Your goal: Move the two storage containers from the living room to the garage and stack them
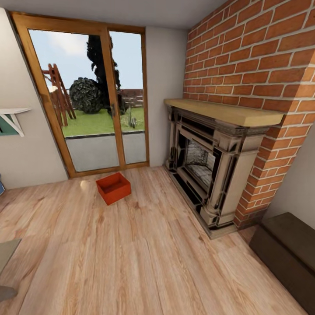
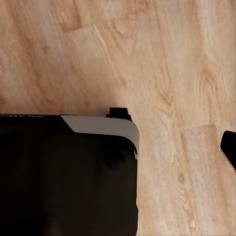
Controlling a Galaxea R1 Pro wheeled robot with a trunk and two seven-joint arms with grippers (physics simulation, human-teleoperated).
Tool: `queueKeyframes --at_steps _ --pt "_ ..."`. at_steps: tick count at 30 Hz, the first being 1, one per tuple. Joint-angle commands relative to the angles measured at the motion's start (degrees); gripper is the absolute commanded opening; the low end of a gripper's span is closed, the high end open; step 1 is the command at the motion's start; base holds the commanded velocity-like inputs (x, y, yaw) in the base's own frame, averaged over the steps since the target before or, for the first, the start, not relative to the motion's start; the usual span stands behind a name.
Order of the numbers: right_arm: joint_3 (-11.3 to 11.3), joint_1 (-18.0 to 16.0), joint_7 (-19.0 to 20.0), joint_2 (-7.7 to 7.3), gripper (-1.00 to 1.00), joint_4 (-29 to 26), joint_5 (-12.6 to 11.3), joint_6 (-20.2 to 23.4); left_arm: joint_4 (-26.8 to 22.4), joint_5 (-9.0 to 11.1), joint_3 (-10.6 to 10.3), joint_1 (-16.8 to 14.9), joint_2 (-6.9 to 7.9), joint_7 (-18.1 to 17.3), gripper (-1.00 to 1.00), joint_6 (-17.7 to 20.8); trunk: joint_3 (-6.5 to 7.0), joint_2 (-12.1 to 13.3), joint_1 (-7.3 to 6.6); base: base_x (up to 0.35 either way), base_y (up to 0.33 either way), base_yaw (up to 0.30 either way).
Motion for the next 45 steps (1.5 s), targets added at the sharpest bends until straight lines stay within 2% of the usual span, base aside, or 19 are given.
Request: queueKeyframes --at_steps 1,28,34,45 --pt "-0.36 -0.07 -0.26 0.00 1.00 0.12 0.58 -0.23 -0.03 0.30 -0.09 -0.03 -0.02 0.16 1.00 0.08 -0.10 -0.08 0.05 0.337 0.000 0.000" --pt "-0.45 -0.08 -0.29 -0.01 1.00 0.12 0.58 -0.23 -0.03 0.30 -0.09 -0.03 0.00 0.16 1.00 -0.06 -0.10 -0.08 0.05 0.335 0.000 0.000" --pt "-0.37 -0.08 -0.29 0.01 1.00 0.12 0.58 -0.30 -0.03 0.30 -0.09 -0.03 -0.02 0.24 1.00 -0.18 -0.10 -0.08 0.05 0.058 0.000 0.092" --pt "-0.36 -0.08 -0.29 -0.02 1.00 0.12 0.58 -0.30 -0.03 0.46 -0.09 -0.01 -0.02 0.33 1.00 -0.19 -0.10 -0.08 0.05 0.002 0.000 0.241"
